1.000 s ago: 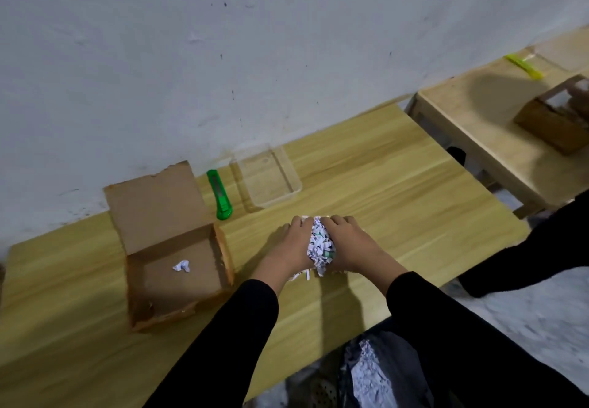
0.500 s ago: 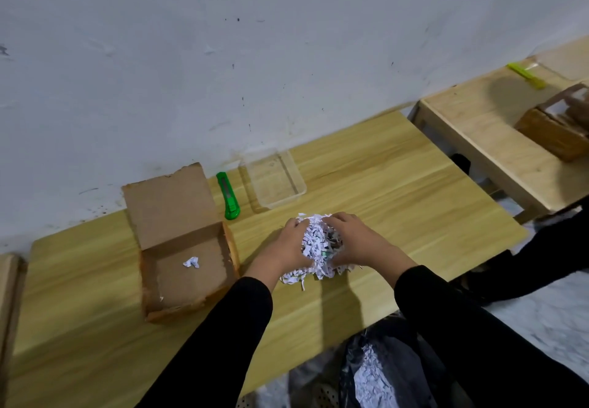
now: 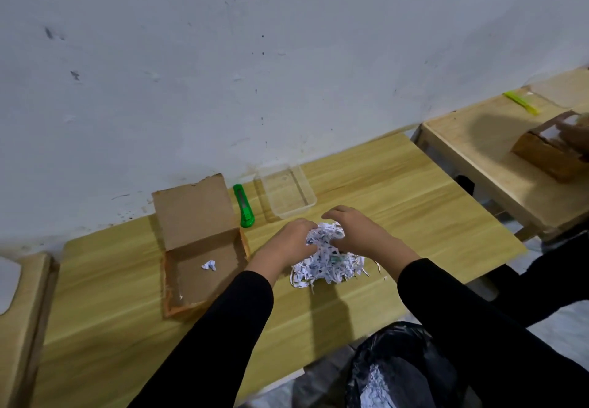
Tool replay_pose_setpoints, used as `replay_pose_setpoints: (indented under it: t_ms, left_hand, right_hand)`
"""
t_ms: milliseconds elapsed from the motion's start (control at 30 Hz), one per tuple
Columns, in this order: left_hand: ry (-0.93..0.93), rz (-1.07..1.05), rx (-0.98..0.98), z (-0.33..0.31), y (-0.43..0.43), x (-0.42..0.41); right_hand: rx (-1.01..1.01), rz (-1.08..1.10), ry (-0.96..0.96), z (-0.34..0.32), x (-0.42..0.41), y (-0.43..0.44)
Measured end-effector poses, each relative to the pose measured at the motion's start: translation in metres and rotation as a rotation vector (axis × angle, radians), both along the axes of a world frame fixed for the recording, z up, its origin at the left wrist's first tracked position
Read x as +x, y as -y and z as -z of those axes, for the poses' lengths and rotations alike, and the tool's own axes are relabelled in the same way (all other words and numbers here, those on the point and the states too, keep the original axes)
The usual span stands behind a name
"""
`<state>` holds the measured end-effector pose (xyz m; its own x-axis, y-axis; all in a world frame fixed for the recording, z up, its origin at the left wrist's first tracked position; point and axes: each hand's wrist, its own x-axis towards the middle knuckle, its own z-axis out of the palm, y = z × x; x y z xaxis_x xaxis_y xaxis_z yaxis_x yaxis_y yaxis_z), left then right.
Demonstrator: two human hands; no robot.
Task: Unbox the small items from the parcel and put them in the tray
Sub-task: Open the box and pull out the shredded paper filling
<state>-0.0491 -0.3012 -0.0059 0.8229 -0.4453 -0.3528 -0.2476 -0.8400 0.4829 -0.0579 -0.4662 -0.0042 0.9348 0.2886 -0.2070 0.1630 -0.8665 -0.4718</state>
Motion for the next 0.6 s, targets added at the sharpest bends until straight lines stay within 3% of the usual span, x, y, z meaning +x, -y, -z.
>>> replay_pose_setpoints:
  t_ms: [267, 467, 600]
  left_hand:
    - [0.059, -0.185, -0.028, -0.018, -0.066, -0.007]
    - [0.252, -0.55, -0.12, 0.017, -0.163, -0.026]
    - [0.26, -0.895, -0.211, 0.047, -0.208, -0.042]
  right_hand:
    - [0.03, -0.096, 0.053, -0.015, 0.013, -0.068]
    - [0.125, -0.193, 0.027, 0.005, 0.014, -0.157]
    - [0.12, -0.257, -0.047, 0.034, 0.017, -0.204]
